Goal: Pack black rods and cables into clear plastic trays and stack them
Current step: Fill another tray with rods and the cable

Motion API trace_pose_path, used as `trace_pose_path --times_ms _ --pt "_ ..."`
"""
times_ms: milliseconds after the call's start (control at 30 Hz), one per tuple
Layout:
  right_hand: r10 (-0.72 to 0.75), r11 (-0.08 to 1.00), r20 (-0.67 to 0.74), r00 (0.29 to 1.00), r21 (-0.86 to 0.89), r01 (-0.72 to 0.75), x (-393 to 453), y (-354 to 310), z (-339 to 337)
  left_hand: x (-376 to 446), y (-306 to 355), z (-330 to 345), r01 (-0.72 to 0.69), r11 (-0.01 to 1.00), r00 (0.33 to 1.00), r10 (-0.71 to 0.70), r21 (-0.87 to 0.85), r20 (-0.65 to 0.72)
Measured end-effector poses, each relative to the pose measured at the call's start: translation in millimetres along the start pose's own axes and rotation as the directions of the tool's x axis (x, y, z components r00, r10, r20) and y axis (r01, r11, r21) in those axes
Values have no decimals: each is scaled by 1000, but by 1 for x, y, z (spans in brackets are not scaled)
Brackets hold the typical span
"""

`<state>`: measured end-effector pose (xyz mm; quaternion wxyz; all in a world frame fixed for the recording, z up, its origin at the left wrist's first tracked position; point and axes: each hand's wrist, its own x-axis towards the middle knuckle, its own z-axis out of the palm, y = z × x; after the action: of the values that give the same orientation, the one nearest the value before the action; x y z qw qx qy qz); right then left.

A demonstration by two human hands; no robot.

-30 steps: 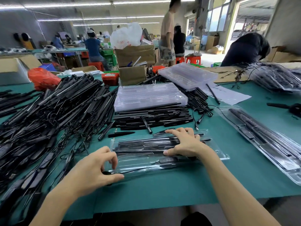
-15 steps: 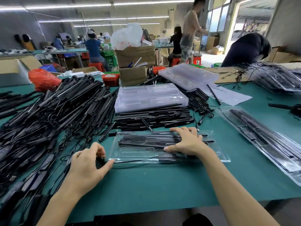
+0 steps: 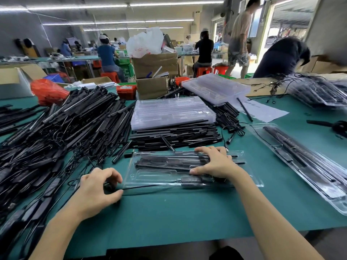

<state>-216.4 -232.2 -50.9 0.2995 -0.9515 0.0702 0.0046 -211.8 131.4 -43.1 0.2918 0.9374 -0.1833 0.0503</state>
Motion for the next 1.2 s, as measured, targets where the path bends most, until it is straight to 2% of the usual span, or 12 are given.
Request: trace_pose_path --times_ms 200,400,500,567,667,733,767,833,900,1067,1200 --pt "-2 999 42 999 37 0 -2 3 -5 3 2 6 -33 999 990 33 6 -136" --pt "-12 999 49 999 46 10 -3 3 -7 10 4 19 95 995 966 -85 30 -244" --pt "-10 999 36 999 32 9 -2 2 -6 7 7 18 133 989 923 -100 64 -372" --pt "-1 1000 28 1000 18 1 0 2 -5 0 12 14 215 974 890 -164 74 -426" --pt "-2 1000 19 1000 -31 3 4 3 -5 -10 28 17 423 863 902 -371 275 -223" --pt "-24 995 -11 1000 -97 22 6 3 -3 -12 40 28 448 823 890 -445 349 -95" --pt "-43 988 -40 998 -150 37 6 3 -1 -11 46 34 452 824 887 -454 342 -78" --pt "-92 967 -91 992 -244 68 5 4 3 -7 59 44 466 828 883 -454 311 -115" --pt "-123 961 -100 987 -259 94 3 4 7 -4 68 50 490 828 872 -461 272 -165" --pt "-54 989 -88 995 -144 41 4 1 3 -2 82 57 540 822 839 -507 181 -200" --pt "-20 998 -118 993 -64 13 6 2 3 -6 82 65 534 842 822 -538 -77 -186"
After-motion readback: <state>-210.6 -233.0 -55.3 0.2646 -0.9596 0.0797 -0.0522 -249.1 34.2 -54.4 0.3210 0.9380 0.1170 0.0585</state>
